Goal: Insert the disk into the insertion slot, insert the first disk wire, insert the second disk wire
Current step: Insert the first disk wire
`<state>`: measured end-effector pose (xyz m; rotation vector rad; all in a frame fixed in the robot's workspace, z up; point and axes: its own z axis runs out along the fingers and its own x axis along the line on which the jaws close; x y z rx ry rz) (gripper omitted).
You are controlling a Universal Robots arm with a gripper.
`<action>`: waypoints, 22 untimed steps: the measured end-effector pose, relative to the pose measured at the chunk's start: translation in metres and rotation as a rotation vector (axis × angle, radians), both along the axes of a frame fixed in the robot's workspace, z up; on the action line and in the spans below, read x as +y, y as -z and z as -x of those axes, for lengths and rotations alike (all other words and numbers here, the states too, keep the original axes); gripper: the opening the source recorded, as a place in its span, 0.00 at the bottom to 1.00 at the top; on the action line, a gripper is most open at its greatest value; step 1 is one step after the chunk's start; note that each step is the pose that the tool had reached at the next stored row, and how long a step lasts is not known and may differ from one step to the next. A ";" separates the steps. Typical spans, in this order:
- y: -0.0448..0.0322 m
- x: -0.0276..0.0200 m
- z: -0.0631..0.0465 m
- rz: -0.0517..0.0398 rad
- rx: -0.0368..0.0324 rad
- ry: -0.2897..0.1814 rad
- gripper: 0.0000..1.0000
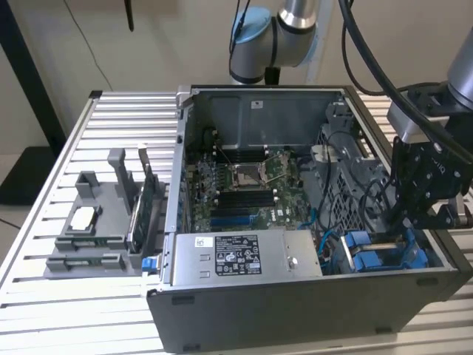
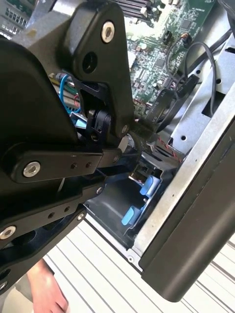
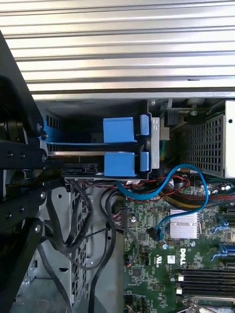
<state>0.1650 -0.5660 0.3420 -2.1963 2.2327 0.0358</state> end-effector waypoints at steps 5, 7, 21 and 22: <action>0.0019 0.0001 0.000 -0.0017 -0.0049 0.000 0.19; 0.0018 0.0001 0.000 -0.0019 -0.0050 0.001 0.19; 0.0087 0.0002 0.000 0.0057 -0.0073 0.004 0.21; 0.0070 0.0003 0.000 0.0062 -0.0073 0.004 0.27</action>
